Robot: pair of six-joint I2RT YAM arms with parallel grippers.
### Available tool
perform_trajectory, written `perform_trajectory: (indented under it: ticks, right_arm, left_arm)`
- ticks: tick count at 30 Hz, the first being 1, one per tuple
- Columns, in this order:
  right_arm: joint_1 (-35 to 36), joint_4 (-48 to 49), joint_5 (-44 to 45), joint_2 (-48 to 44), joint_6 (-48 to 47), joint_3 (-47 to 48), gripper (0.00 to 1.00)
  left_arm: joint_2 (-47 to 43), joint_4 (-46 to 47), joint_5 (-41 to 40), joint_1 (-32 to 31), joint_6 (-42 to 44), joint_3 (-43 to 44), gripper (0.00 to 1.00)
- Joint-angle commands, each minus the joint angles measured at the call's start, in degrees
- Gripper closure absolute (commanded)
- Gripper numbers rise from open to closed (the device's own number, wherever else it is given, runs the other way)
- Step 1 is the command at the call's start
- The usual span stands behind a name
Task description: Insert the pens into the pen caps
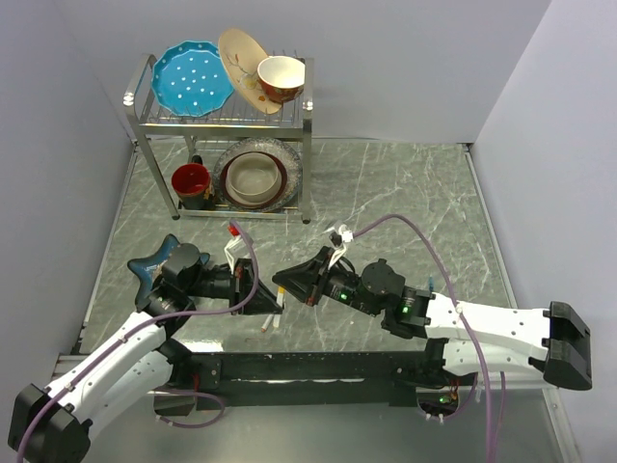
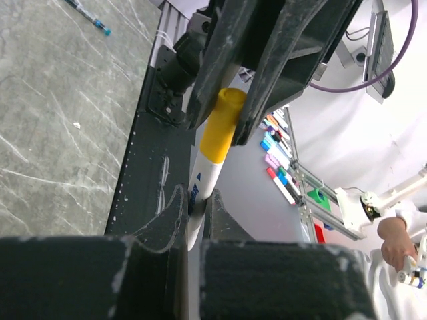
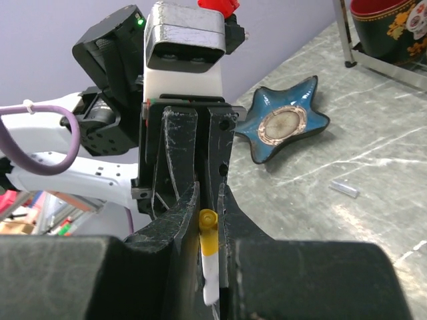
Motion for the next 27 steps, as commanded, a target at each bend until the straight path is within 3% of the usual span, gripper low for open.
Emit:
perform_trajectory:
  ticks: [1, 6, 10, 11, 16, 18, 22, 27]
  right_arm:
    - [8.05, -17.37, -22.64, 3.83, 7.7, -5.01, 1.0]
    - [7.96, -24.57, -7.81, -1.43, 10.87, 1.66, 0.97]
    - [7.87, -31.69, 8.8, -6.54, 12.8, 7.56, 0.58]
    - [7.87, -32.3, 14.32, -7.42, 12.8, 8.26, 0.53]
    - [7.79, -35.47, 19.73, -12.17, 12.89, 9.5, 0.38]
    - [7.79, -35.82, 20.96, -13.92, 13.24, 8.8, 0.36]
    - [7.79, -39.94, 25.09, -16.74, 15.61, 6.17, 0.21]
    - [7.87, -43.2, 26.85, -19.46, 18.77, 2.39, 0.21]
  left_arm:
    - [-0.03, 16.04, -20.23, 4.8, -1.06, 6.22, 0.99]
    - [-0.3, 7.7, -21.28, 4.71, 1.93, 8.86, 0.99]
    - [-2.4, 1.9, -23.56, 3.92, 1.85, 8.51, 0.99]
    - [-2.67, 1.18, -23.92, 3.83, 1.32, 8.42, 0.99]
    - [-2.59, -7.16, -30.75, 3.13, 1.93, 10.44, 0.99]
    - [-1.71, -9.63, -33.14, 2.52, 1.41, 11.06, 0.99]
    - [5.82, -10.42, -38.59, -0.12, -0.88, 10.44, 0.99]
    - [15.51, -11.75, -48.87, -7.04, -1.14, 12.46, 0.99]
